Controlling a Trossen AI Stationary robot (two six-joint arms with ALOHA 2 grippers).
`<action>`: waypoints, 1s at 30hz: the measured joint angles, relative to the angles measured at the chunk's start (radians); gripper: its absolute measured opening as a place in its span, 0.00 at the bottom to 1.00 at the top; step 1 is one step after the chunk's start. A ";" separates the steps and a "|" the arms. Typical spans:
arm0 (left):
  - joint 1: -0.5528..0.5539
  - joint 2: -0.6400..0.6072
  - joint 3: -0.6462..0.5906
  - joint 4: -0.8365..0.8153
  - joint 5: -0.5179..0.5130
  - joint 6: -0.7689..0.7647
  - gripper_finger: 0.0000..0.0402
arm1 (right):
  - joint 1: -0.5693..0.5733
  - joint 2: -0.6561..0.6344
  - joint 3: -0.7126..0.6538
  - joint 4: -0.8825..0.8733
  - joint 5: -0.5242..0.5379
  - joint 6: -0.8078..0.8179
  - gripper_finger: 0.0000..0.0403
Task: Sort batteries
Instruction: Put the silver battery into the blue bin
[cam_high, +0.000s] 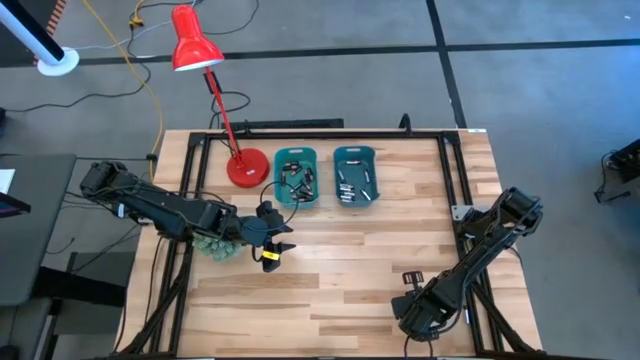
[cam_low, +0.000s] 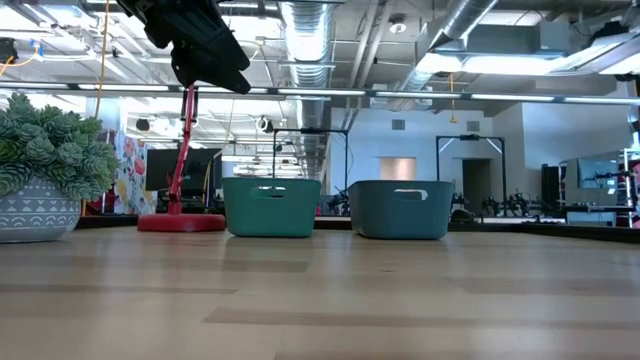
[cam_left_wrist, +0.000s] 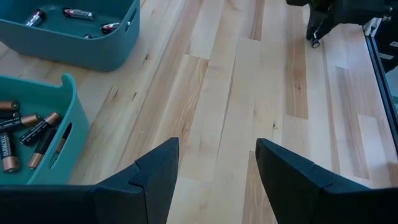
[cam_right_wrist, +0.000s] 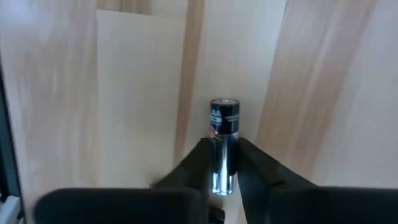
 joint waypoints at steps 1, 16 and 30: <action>0.000 0.000 0.000 0.000 0.000 0.000 0.52 | -0.001 0.000 0.000 -0.001 0.000 0.000 0.18; 0.000 0.000 0.000 0.000 0.000 0.000 0.52 | -0.100 0.011 0.107 -0.140 0.005 -0.054 0.04; 0.000 0.000 0.000 0.000 0.000 0.000 0.52 | -0.340 0.008 0.256 -0.312 0.028 -0.169 0.04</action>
